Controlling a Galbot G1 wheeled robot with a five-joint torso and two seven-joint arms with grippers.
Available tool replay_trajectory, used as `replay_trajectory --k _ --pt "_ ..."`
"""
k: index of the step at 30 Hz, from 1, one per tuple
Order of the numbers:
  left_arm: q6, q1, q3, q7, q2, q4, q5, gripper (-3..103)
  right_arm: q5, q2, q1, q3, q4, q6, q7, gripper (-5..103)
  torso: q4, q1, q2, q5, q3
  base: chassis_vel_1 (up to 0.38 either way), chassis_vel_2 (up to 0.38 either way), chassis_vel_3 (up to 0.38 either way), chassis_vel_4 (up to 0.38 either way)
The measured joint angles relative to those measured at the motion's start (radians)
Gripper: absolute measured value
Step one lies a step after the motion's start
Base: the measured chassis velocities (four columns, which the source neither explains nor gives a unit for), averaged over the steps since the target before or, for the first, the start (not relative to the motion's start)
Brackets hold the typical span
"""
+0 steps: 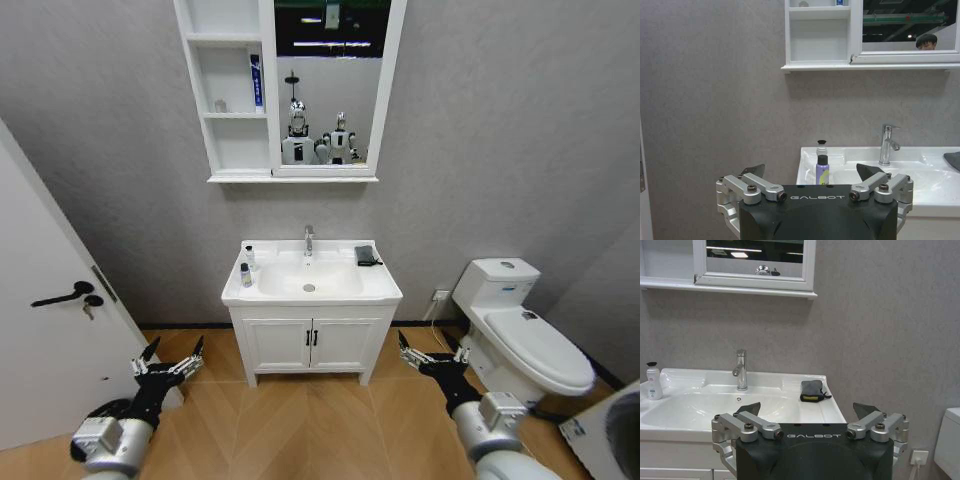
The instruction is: Move facial cleanser and shampoo from washbasin to cabinet, then wipe washbasin with towel.
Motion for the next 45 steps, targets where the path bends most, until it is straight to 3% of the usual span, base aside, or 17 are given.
replay_trajectory --k 3,32,35,37,43,45 --pt "-0.001 0.001 0.0 0.0 -0.001 -0.003 0.0 100 -0.011 0.0 -0.004 -0.002 0.0 0.002 -0.009 100 -0.001 0.0 0.0 -0.0003 0.0 -0.194 0.189 0.196 -0.191" --pt "-0.015 0.009 0.002 -0.004 -0.022 -0.008 0.016 100 -0.017 -0.005 0.004 -0.016 0.0 0.019 0.007 100 -0.0001 0.0 0.0 -0.0002 0.0 -0.177 0.183 0.182 -0.178" --pt "-0.016 -0.001 0.009 -0.012 -0.015 0.003 0.022 100 -0.006 -0.019 0.014 -0.008 0.0 0.021 0.019 100 -0.0001 0.001 0.0 0.0004 0.0 -0.096 0.087 0.064 -0.028" --pt "-0.021 -0.006 0.018 -0.015 -0.007 0.018 0.033 100 0.016 -0.036 0.024 0.003 0.0 0.021 0.035 100 -0.0014 0.0 0.0 -0.0002 0.0 -0.073 0.028 0.015 -0.024" --pt "-0.032 -0.009 0.04 -0.017 0.024 0.055 0.035 100 0.065 -0.078 0.042 0.013 -0.006 0.02 0.06 100 -0.0001 -0.001 0.0 -0.0001 0.0 0.02 -0.003 -0.008 0.016" --pt "-0.07 -0.019 0.061 -0.007 0.042 0.097 0.034 100 0.079 -0.086 0.055 0.012 -0.023 0.019 0.065 100 -0.0004 -0.001 0.0 0.0003 0.0 0.0 0.0 0.0 0.0"
